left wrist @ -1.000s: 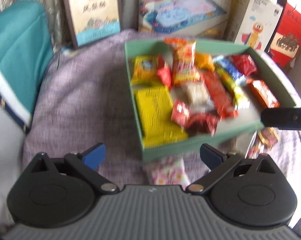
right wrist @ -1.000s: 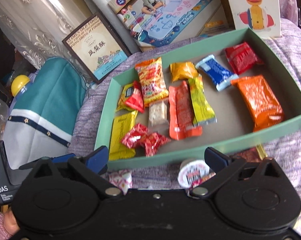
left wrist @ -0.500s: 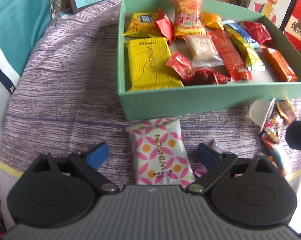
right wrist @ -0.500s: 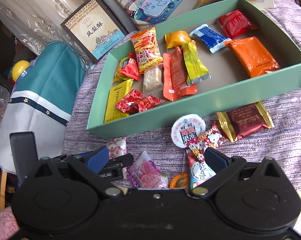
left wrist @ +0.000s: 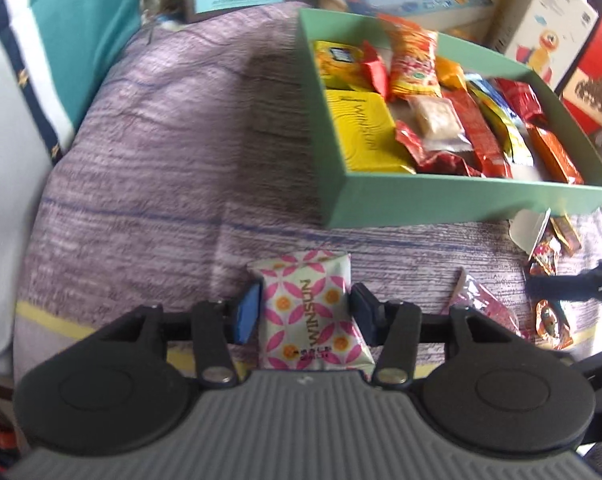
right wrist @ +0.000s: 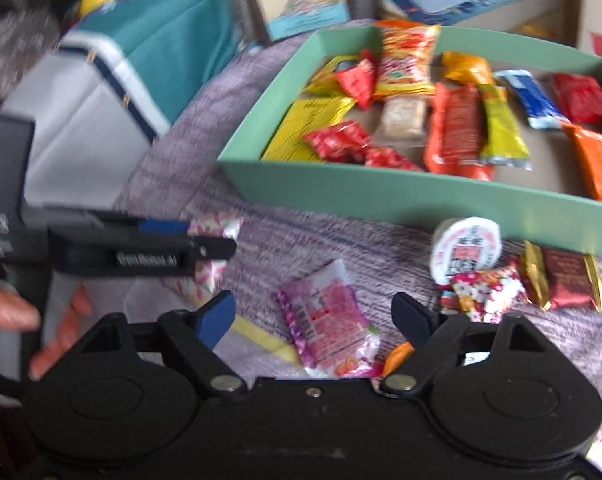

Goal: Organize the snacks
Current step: 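Grasp pink-patterned packet with left tool while right tool grasps pink candy, then lower both pink packets into the green box and open both tools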

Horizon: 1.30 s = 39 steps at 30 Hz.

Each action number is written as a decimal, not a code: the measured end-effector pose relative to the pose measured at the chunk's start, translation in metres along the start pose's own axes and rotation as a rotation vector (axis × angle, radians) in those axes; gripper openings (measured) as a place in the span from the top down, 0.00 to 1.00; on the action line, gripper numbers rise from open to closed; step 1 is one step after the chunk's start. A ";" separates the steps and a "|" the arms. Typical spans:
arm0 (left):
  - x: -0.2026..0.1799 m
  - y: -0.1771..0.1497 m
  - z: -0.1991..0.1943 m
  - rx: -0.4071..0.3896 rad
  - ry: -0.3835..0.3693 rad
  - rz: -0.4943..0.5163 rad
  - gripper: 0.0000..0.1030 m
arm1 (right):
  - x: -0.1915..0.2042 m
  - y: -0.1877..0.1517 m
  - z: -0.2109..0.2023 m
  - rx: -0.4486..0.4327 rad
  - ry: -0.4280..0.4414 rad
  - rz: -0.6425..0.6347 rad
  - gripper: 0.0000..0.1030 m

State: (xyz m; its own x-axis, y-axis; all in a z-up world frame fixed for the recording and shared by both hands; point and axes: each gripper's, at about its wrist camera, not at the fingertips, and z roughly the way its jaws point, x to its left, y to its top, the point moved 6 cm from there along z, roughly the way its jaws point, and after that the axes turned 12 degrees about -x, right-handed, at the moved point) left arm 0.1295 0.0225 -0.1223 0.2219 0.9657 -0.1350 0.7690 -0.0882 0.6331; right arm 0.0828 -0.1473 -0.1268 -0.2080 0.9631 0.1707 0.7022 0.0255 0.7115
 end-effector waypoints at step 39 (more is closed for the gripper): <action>-0.063 0.105 -0.016 -0.170 -0.141 0.061 0.52 | -0.097 0.081 -0.050 -0.180 -0.102 0.301 0.74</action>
State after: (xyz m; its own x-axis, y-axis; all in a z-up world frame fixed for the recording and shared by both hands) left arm 0.1865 -0.0436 -0.0353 0.3557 0.9150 -0.1904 0.6421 -0.0913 0.7612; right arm 0.1260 -0.2521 -0.0514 0.0655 0.9423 0.3283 0.5886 -0.3022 0.7499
